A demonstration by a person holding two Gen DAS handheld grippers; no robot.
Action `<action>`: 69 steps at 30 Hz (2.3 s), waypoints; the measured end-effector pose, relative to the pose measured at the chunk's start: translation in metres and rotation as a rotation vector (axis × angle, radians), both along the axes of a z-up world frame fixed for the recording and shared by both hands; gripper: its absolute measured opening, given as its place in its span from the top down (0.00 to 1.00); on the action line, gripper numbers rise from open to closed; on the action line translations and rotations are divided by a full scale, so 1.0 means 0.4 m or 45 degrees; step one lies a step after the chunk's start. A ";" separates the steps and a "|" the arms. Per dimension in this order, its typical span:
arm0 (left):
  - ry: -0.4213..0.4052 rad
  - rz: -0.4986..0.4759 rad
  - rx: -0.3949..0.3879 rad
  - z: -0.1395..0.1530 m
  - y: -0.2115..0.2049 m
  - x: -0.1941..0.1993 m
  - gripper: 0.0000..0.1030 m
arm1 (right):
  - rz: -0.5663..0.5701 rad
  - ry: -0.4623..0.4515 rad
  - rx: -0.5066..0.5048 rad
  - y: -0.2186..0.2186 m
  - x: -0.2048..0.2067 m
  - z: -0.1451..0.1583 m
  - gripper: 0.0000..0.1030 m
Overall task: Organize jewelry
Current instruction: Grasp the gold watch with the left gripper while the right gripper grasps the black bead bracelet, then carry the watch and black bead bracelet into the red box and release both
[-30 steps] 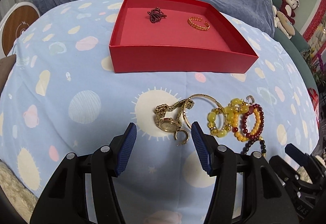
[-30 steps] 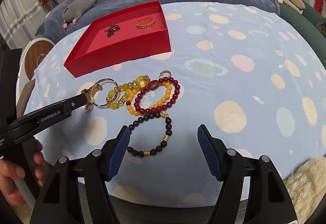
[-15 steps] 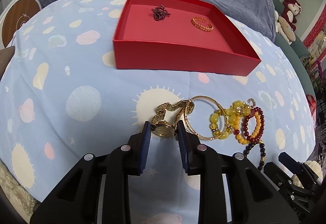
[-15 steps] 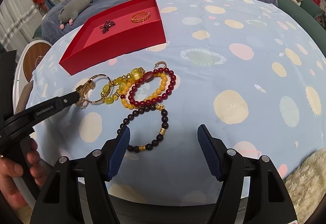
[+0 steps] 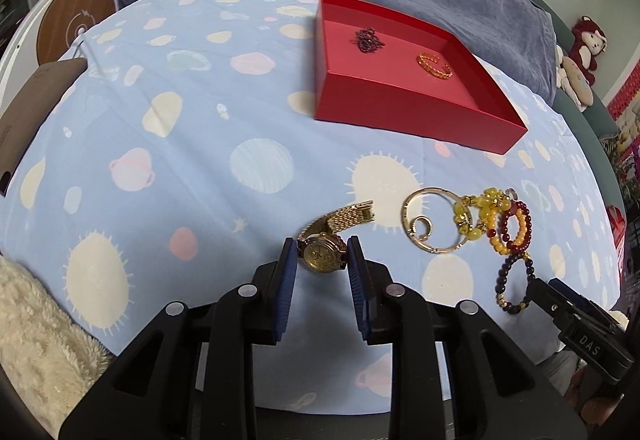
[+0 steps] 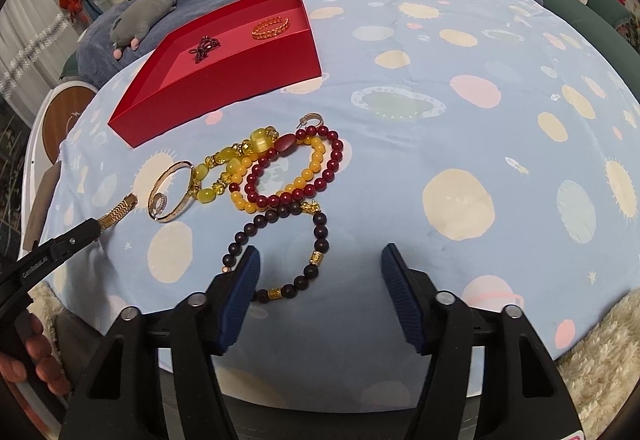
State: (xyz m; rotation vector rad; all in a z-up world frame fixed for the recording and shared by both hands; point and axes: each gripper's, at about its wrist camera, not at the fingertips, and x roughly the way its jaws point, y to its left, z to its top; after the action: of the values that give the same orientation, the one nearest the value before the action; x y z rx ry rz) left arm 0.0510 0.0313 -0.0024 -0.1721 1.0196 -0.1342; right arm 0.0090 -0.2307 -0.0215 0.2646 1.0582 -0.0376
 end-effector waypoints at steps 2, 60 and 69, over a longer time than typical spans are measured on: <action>0.003 0.010 -0.013 -0.002 0.006 -0.003 0.76 | 0.007 0.007 -0.004 0.004 0.004 -0.005 0.48; 0.039 0.015 0.064 -0.034 -0.010 -0.011 0.75 | -0.006 -0.062 0.065 -0.007 -0.041 0.048 0.93; 0.019 0.013 0.009 0.006 0.004 -0.020 0.76 | -0.002 -0.080 0.077 -0.008 -0.042 0.059 0.93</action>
State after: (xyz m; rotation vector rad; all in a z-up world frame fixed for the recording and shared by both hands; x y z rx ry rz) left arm 0.0430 0.0329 -0.0001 -0.1721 1.0335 -0.1205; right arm -0.0078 -0.2337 0.0022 0.3197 0.9978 0.0011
